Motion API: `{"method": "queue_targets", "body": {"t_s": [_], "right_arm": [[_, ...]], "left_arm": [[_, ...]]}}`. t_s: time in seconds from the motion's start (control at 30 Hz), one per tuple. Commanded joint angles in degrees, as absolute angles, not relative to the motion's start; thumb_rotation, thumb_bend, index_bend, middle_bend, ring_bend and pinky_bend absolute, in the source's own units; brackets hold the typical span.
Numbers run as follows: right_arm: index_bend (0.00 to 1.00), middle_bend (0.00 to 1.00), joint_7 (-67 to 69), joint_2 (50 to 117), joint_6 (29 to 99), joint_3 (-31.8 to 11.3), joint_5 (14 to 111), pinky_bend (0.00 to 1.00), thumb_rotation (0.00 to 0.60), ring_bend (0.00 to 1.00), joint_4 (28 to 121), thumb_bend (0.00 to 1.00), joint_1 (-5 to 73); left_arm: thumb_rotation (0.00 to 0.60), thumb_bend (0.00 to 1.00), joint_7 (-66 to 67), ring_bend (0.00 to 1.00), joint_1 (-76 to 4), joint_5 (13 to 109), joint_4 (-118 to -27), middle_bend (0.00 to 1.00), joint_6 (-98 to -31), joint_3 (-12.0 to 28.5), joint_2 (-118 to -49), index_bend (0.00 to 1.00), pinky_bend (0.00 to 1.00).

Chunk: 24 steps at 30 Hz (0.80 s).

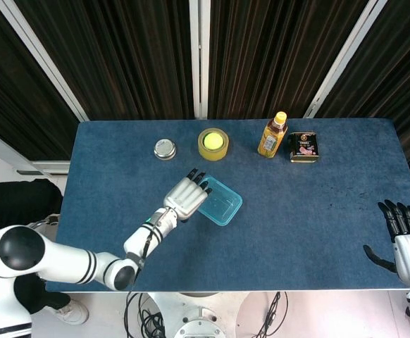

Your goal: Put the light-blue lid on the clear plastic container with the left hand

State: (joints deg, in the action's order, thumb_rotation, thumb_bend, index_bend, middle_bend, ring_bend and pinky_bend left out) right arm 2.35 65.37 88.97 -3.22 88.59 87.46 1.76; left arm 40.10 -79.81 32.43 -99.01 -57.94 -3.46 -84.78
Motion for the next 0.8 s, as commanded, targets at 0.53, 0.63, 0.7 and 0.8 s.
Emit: {"method": "queue_targets", "body": {"t_s": [0.53, 0.63, 0.7, 0.8], "right_arm": [[0.0, 0.06, 1.55, 65.15, 89.09, -3.23, 88.64, 0.01, 0.6, 0.0, 88.25, 0.16, 1.7], [0.0, 0.06, 1.36, 65.18, 89.06, -3.27, 88.59, 0.01, 0.6, 0.0, 88.41, 0.15, 1.72], [0.0, 0.06, 1.21, 65.18, 89.01, -3.23, 88.64, 0.01, 0.6, 0.0, 88.52, 0.15, 1.74], [0.0, 0.06, 1.08, 65.23, 88.96, -3.25, 88.57, 0.01, 0.6, 0.0, 88.62, 0.15, 1.76]], "left_arm": [[0.6, 0.01, 44.39, 0.02, -73.76, 35.81, -97.31, 0.19, -57.59, -4.03, -88.29, 0.25, 0.05], [0.6, 0.01, 45.1, 0.02, -73.24, 35.74, -96.88, 0.19, -57.49, -3.79, -88.81, 0.25, 0.05], [0.6, 0.01, 45.42, 0.02, -72.88, 35.63, -96.63, 0.19, -57.26, -3.61, -89.14, 0.25, 0.05], [0.6, 0.01, 45.94, 0.02, -72.51, 35.41, -96.39, 0.19, -56.89, -3.31, -89.49, 0.25, 0.05]]}}
